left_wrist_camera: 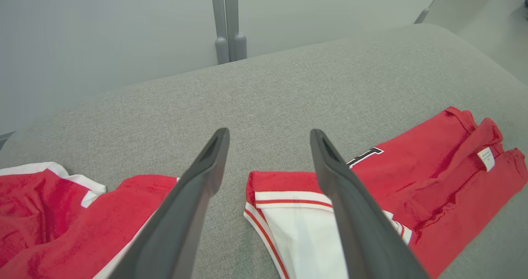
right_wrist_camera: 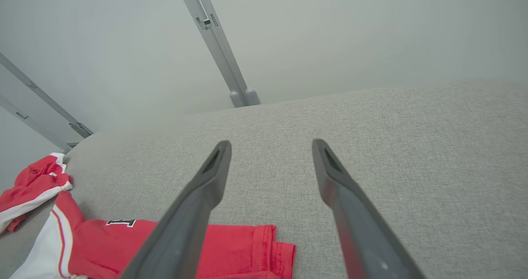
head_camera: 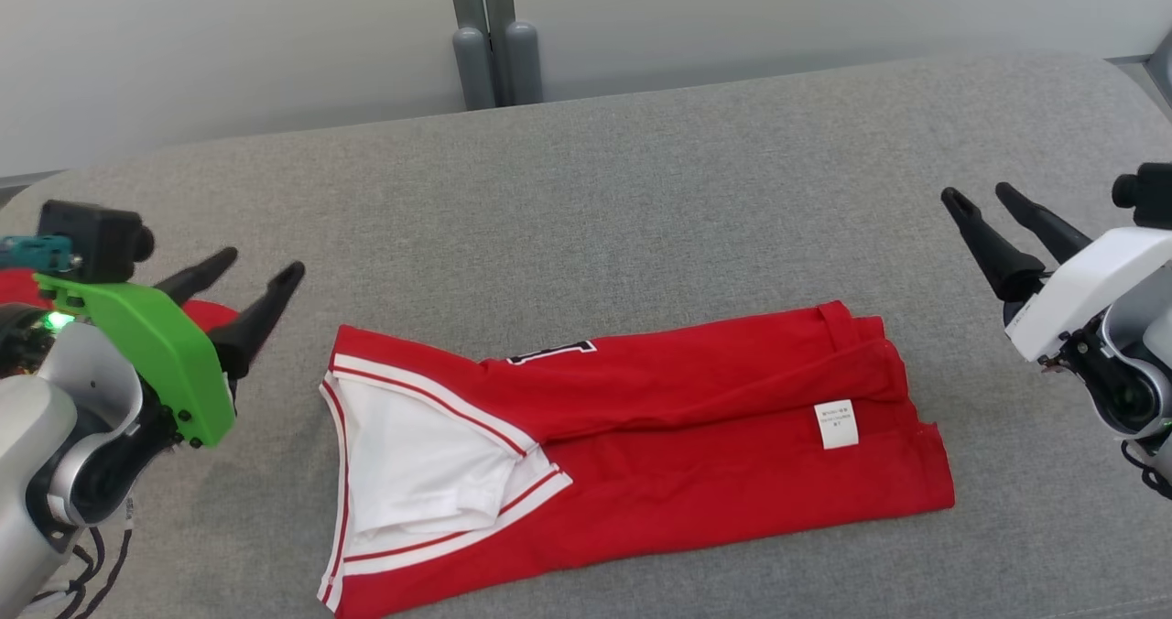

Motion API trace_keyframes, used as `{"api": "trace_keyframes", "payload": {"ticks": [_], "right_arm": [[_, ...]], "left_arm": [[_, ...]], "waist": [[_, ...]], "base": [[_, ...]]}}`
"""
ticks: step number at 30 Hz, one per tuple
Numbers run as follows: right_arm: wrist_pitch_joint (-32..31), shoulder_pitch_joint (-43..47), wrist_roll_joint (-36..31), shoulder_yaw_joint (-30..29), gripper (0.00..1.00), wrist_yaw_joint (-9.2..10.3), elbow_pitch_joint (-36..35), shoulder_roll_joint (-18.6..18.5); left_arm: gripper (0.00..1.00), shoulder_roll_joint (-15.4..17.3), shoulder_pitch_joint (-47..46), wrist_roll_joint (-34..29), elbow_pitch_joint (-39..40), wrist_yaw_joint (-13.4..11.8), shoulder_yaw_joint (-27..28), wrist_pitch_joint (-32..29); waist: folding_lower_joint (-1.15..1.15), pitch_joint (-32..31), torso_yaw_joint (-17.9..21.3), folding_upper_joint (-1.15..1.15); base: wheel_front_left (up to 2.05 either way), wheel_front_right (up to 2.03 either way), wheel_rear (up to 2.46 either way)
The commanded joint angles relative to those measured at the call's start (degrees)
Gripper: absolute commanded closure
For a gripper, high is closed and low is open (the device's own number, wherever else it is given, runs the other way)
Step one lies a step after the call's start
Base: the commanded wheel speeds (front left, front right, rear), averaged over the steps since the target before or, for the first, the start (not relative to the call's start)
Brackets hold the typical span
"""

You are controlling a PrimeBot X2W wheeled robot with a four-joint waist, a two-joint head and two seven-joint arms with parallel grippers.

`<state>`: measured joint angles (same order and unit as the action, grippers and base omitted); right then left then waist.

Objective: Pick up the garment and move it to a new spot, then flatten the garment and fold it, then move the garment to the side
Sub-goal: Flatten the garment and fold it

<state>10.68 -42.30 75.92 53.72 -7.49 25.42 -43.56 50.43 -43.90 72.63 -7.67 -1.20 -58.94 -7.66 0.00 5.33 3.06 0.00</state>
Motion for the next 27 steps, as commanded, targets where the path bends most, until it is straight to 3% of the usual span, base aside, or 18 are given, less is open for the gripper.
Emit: {"api": "trace_keyframes", "payload": {"ticks": [1, 5, 8, 11, 16, 19, 23, 27], "right_arm": [[2.09, 1.67, -0.79, -1.02, 0.0, -0.01, 0.66, 0.91], [4.48, 4.88, -2.52, -6.73, 0.0, -0.01, 2.28, 2.64], [4.47, 8.94, -7.32, -16.14, 0.0, -0.01, 1.5, 5.66], [4.48, 14.31, -12.8, -23.38, 0.0, -0.01, 0.27, 8.3], [4.5, 22.78, -20.18, -33.33, 0.0, -0.02, -2.83, 13.19], [4.5, 26.39, -23.51, -36.49, 0.0, -0.02, -3.88, 15.35], [4.51, 31.01, -26.09, -38.78, 0.0, -0.02, -4.31, 18.13], [4.51, 33.84, -27.27, -39.35, 0.0, -0.02, -4.1, 19.63]], "left_arm": [[0.0, 0.49, 2.03, -1.08, 0.65, -1.69, 0.92, 3.26], [0.0, 1.0, 5.86, -3.42, 2.16, -7.44, 3.64, 13.75], [0.0, -0.05, 10.27, -4.13, 3.06, -12.6, 5.92, 20.68], [0.0, -1.55, 14.48, -5.18, 4.97, -15.99, 9.3, 22.59], [0.0, -6.54, 23.96, -13.87, 9.52, -20.87, 20.27, 22.82], [0.0, -10.18, 29.65, -19.37, 11.57, -21.95, 26.07, 22.84], [0.0, -16.78, 36.54, -25.43, 13.15, -21.42, 33.9, 22.84], [0.0, -22.9, 41.63, -30.43, 13.78, -19.41, 39.64, 22.85]], "waist": [[0.0, -0.32, -0.18, 0.0], [0.0, -1.08, -0.5, 0.0], [0.0, -1.87, -0.69, 0.0], [0.0, -2.45, -0.93, 0.0], [0.0, -2.78, -1.46, 0.0], [0.0, -2.58, -1.57, 0.0], [0.0, -2.35, -2.01, 0.0], [0.0, -1.96, -2.14, 0.0]], "base": [[0.0, 0.0, 0.0], [0.0, 0.0, 0.0], [0.0, 0.0, 0.0], [0.0, 0.0, 0.0], [0.0, 0.0, 0.0], [0.0, 0.0, 0.0], [0.0, 0.0, 0.0], [0.0, 0.0, 0.0]]}}
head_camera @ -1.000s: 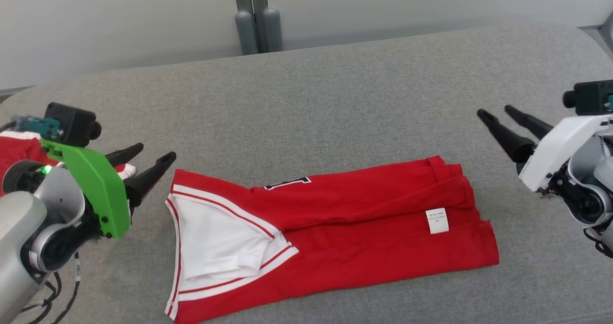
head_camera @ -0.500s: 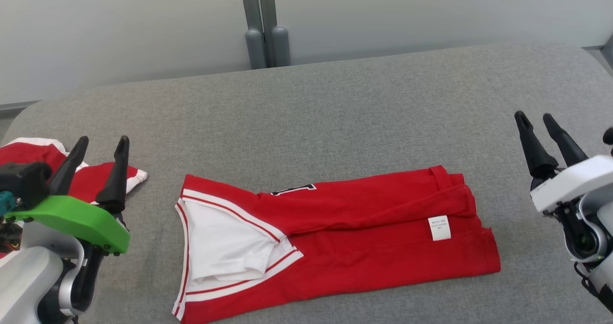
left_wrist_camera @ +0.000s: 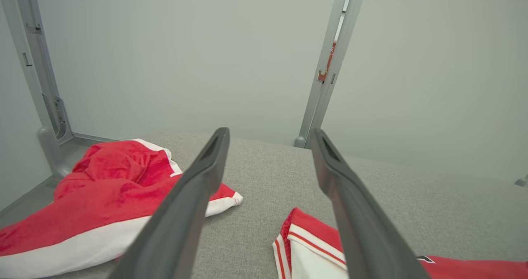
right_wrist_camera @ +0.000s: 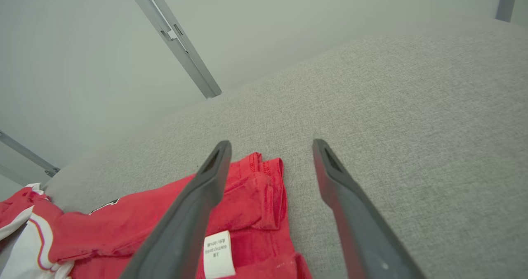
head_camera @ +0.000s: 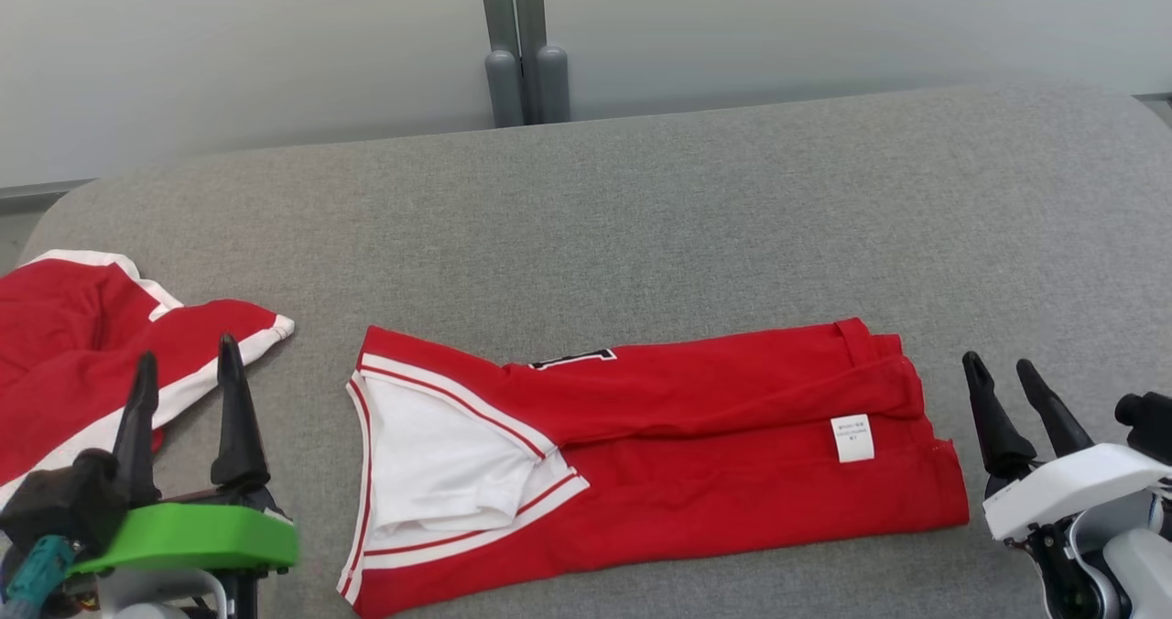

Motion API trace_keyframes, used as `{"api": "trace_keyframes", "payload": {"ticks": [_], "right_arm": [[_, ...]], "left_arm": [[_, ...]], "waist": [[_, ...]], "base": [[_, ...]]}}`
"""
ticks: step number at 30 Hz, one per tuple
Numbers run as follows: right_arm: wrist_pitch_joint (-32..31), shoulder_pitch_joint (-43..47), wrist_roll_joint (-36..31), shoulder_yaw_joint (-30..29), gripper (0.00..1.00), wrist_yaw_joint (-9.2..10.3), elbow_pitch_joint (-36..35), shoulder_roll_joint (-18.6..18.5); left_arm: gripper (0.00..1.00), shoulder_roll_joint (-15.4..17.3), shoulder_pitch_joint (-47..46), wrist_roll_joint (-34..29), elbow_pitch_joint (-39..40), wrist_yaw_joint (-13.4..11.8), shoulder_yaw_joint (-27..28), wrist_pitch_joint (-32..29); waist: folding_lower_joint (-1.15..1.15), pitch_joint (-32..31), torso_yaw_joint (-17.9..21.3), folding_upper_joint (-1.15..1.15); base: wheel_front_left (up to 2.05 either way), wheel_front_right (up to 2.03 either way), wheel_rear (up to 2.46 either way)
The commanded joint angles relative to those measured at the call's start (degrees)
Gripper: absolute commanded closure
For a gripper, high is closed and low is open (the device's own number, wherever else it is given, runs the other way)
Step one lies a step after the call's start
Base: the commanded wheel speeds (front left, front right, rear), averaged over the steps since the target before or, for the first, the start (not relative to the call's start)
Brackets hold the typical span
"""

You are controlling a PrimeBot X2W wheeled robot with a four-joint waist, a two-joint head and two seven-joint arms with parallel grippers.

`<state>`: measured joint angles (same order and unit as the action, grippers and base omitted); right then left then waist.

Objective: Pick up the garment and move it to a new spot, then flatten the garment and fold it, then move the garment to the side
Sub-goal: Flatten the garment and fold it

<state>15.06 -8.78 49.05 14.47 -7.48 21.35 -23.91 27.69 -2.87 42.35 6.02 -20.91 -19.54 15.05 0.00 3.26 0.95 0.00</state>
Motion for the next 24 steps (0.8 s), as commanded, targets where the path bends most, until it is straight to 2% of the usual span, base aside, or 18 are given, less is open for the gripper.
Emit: {"api": "trace_keyframes", "payload": {"ticks": [1, 5, 11, 16, 24], "right_arm": [[0.14, 0.7, -0.68, -0.05, 0.0, -0.03, 0.09, 0.27], [-0.14, 1.08, -0.83, 0.21, 0.0, -0.03, 0.39, 0.64], [-2.79, -0.22, -0.69, 1.22, 0.0, -0.03, 2.27, 0.64], [-5.84, -2.25, 0.67, 2.35, 0.0, -0.03, 5.63, 1.95], [-5.88, -3.52, 4.17, 4.11, 0.0, -0.03, 11.34, 3.63]], "left_arm": [[0.0, -1.67, 1.71, -1.24, -0.14, 1.22, 1.25, 0.14], [0.0, -5.13, 3.28, -4.56, -1.22, 4.46, 3.92, 0.15], [0.0, -7.94, 2.98, -7.54, -2.86, 8.14, 6.16, 0.15], [0.0, -9.57, 2.36, -9.14, -4.72, 10.39, 6.54, 0.15], [0.0, -10.96, 1.0, -10.24, -6.85, 12.27, 6.94, 0.15]], "waist": [[0.0, 0.26, -0.03, 0.0], [0.0, 0.58, -0.02, 0.0], [0.0, 0.65, 0.09, 0.0], [0.0, 0.82, 0.23, 0.0], [0.0, 1.76, -1.0, 0.0]], "base": [[0.0, 0.0, 0.0], [0.0, 0.0, 0.0], [0.0, 0.0, 0.0], [0.0, 0.0, 0.0], [0.0, 0.0, 0.0]]}}
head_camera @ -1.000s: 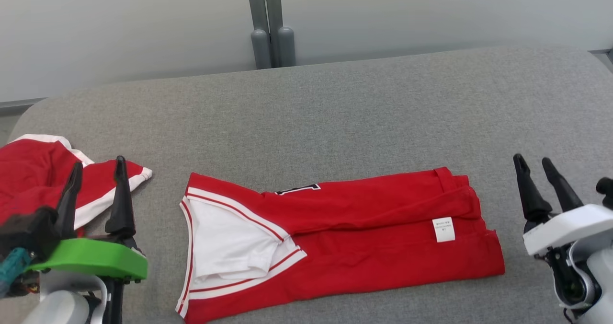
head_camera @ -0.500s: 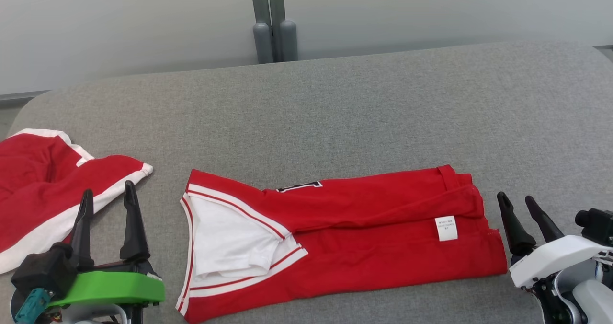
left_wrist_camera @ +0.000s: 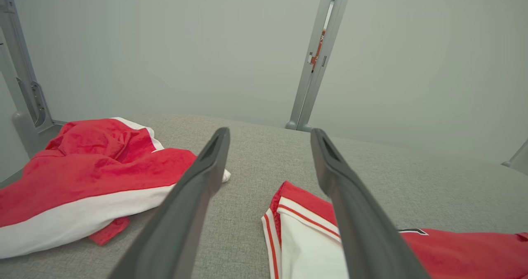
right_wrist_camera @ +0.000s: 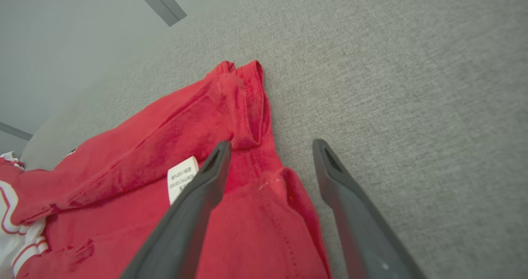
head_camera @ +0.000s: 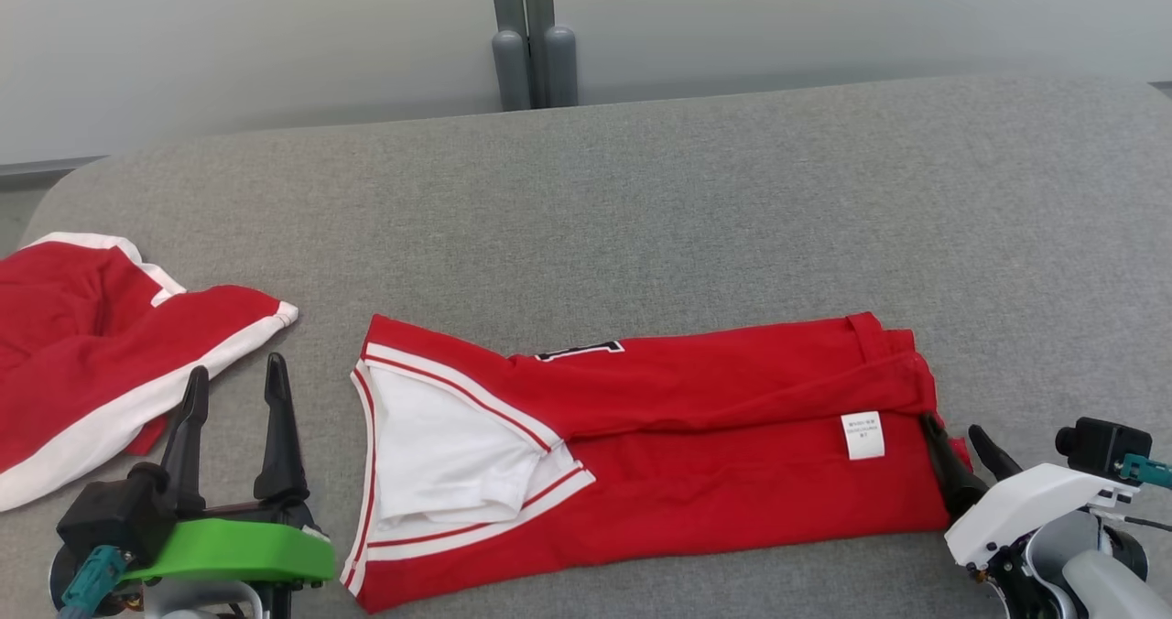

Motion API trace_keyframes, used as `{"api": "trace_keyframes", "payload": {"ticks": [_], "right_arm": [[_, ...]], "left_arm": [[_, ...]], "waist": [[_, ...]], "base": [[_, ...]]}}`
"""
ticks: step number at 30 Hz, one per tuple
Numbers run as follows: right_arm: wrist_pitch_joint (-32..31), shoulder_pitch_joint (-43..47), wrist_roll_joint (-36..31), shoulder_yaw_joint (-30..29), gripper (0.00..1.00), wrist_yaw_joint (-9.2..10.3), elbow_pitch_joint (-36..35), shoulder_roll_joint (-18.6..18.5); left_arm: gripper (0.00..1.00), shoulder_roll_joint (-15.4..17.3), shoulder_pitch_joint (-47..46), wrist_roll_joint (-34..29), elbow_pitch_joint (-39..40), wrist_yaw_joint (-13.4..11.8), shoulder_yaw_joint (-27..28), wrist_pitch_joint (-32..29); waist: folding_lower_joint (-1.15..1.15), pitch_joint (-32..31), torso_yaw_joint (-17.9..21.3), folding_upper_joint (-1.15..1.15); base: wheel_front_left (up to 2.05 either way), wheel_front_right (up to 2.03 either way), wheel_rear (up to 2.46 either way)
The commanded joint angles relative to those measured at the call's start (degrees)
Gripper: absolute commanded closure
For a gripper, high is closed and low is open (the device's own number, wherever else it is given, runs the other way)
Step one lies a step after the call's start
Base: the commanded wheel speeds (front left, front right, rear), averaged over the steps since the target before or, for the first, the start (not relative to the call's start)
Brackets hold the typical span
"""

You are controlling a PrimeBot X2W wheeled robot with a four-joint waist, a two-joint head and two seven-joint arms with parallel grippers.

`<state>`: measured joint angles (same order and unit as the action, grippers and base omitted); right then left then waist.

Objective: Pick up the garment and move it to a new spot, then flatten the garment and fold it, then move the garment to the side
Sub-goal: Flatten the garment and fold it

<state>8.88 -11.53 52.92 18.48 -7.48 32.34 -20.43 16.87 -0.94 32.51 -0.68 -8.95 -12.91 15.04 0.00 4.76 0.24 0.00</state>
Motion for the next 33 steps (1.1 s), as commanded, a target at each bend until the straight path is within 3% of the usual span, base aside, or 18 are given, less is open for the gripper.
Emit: {"api": "trace_keyframes", "payload": {"ticks": [1, 12, 22, 33], "right_arm": [[0.27, -0.97, 0.64, 0.15, 0.0, -0.03, 1.1, 0.27], [-7.74, -4.34, 6.81, 2.67, 0.0, -0.03, 6.86, 2.12], [-13.76, -5.68, 11.78, 2.86, 0.0, -0.01, 6.77, 2.19], [-11.91, -1.97, 14.54, 2.13, 0.0, 0.03, 3.32, 0.04]], "left_arm": [[0.0, -0.21, -0.99, -0.47, -0.29, 0.42, 0.41, 0.16], [0.0, -0.86, -2.12, -1.45, -1.64, 1.32, -0.09, 0.16], [0.0, -1.07, -2.27, -1.3, -2.93, 1.8, -0.78, 0.17], [0.0, -0.72, -1.62, -0.75, -3.53, 1.81, -1.28, -0.21]], "waist": [[0.0, 0.4, -0.4, 0.0], [0.0, 1.41, -1.63, 0.0], [0.0, 1.26, -2.54, 0.0], [0.0, 1.24, -2.68, 0.0]], "base": [[0.0, 0.0, 0.0], [0.0, 0.0, 0.0], [0.0, 0.0, 0.0], [0.0, 0.0, 0.0]]}}
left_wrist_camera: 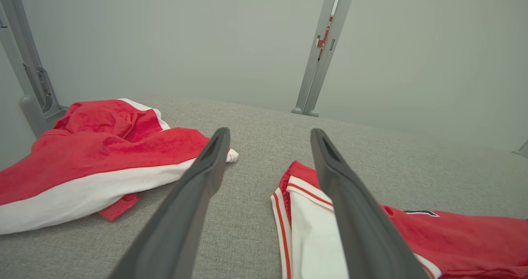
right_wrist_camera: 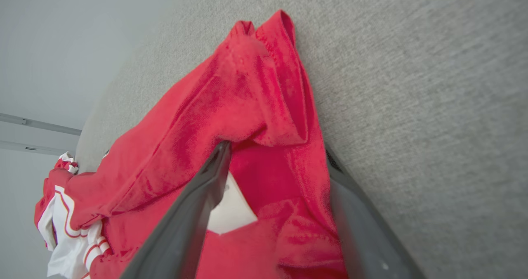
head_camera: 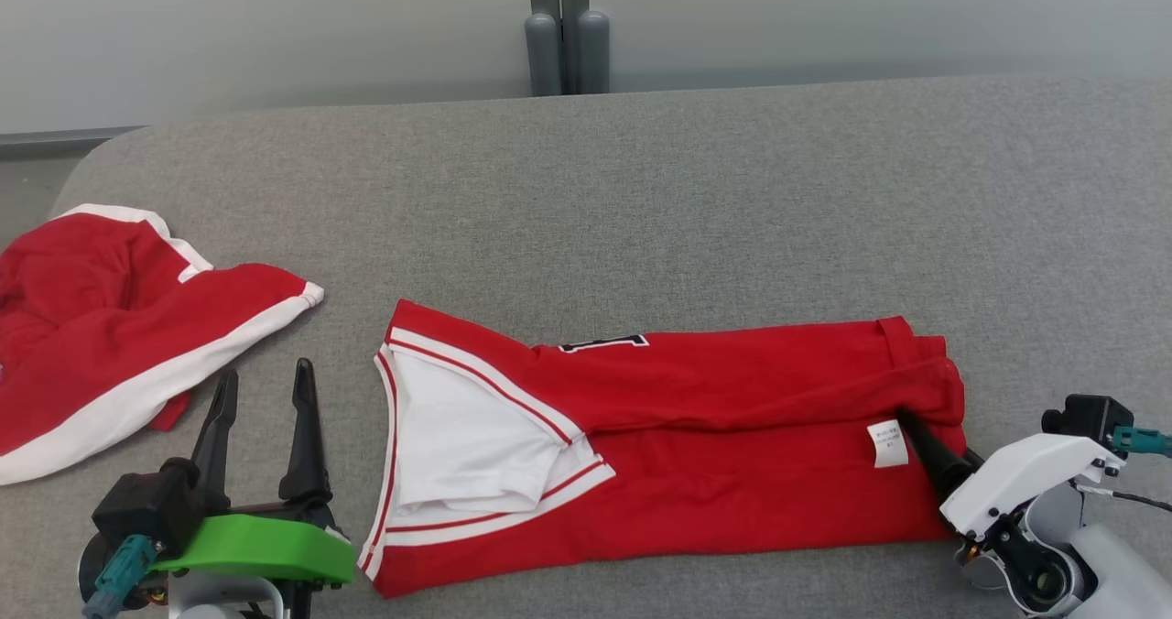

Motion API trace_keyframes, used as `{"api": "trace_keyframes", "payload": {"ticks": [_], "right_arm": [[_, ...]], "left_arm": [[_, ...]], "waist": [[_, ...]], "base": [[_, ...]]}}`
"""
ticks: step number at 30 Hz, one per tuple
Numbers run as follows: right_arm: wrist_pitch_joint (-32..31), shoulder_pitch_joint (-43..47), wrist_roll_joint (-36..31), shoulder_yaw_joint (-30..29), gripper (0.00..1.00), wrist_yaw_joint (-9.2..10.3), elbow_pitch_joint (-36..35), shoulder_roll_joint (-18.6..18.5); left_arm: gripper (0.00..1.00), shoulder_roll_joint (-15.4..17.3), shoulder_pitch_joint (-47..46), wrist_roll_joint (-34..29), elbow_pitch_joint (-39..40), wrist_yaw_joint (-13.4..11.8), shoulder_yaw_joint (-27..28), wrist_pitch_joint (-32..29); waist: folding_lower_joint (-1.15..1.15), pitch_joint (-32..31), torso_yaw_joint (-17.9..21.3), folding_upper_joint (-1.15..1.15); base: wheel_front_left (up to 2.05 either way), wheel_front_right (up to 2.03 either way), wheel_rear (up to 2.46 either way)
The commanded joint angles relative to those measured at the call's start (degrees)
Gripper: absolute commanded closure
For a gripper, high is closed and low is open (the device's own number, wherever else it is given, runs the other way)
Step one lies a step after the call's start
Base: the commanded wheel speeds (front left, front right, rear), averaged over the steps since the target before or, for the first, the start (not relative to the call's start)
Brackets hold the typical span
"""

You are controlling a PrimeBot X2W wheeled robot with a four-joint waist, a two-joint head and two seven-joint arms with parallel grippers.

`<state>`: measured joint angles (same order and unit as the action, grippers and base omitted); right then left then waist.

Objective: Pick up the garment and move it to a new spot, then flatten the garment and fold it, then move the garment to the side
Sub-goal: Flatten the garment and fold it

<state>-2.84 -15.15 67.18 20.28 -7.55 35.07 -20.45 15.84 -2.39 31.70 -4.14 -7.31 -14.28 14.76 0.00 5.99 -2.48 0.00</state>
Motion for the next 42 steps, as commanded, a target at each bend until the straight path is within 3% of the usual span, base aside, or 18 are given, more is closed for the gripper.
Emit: {"api": "trace_keyframes", "payload": {"ticks": [1, 6, 17, 25, 26, 27, 28, 29, 42], "right_arm": [[0.16, 2.21, 0.53, 0.21, 0.0, 0.11, 0.32, -0.38], [3.06, 2.64, -0.32, 0.52, 0.0, 0.16, -0.56, -1.59], [9.71, -1.07, -0.11, 1.57, 0.0, 0.1, 1.53, 0.16], [8.41, -2.37, 1.76, 3.79, 0.0, 0.09, 3.24, 0.82], [8.31, -2.51, 1.99, 3.97, 0.15, 0.09, 3.26, 0.87], [8.27, -2.61, 2.19, 4.18, 0.48, 0.09, 3.28, 0.89], [8.24, -2.69, 2.5, 4.45, 0.7, 0.09, 3.31, 0.96], [8.0, -2.74, 2.81, 4.73, 1.0, 0.09, 3.27, 1.03], [14.2, -3.89, 5.14, 5.89, 1.0, 0.08, 0.81, -0.69]], "left_arm": [[0.0, 0.38, -0.28, 0.06, -0.07, 0.21, -0.01, -0.01], [0.0, 0.71, -0.71, 0.14, -0.2, 0.26, -0.26, -0.41], [0.0, 1.19, -1.6, 0.16, -0.59, 0.46, -0.94, -0.9], [0.0, 1.21, -1.65, 0.43, -0.84, 0.21, -1.09, -0.9], [0.0, 1.23, -1.68, 0.45, -0.8, 0.15, -1.09, -0.89], [0.0, 1.26, -1.71, 0.47, -0.77, 0.08, -1.06, -0.88], [0.0, 1.32, -1.73, 0.5, -0.79, 0.04, -1.03, -0.87], [0.0, 1.36, -1.74, 0.55, -0.8, 0.03, -1.01, -0.86], [0.0, 1.55, -1.5, 0.99, -1.11, -0.16, -0.96, -0.62]], "waist": [[0.0, 0.06, 0.08, 0.0], [0.0, 0.43, 0.68, 0.0], [0.0, 0.57, 0.72, 0.0], [0.0, 0.63, 0.29, 0.0], [0.0, 0.62, 0.28, 0.0], [0.0, 0.61, 0.26, 0.0], [0.0, 0.61, 0.22, 0.0], [0.0, 0.62, 0.18, 0.0], [0.0, 0.39, 0.0, 0.0]], "base": [[0.0, 0.0, 0.0], [0.0, 0.0, 0.0], [0.0, 0.0, 0.0], [0.0, 0.0, 0.0], [0.0, 0.0, 0.0], [0.0, 0.0, 0.0], [0.0, 0.0, 0.0], [0.0, 0.0, 0.0], [0.0, 0.0, 0.0]]}}
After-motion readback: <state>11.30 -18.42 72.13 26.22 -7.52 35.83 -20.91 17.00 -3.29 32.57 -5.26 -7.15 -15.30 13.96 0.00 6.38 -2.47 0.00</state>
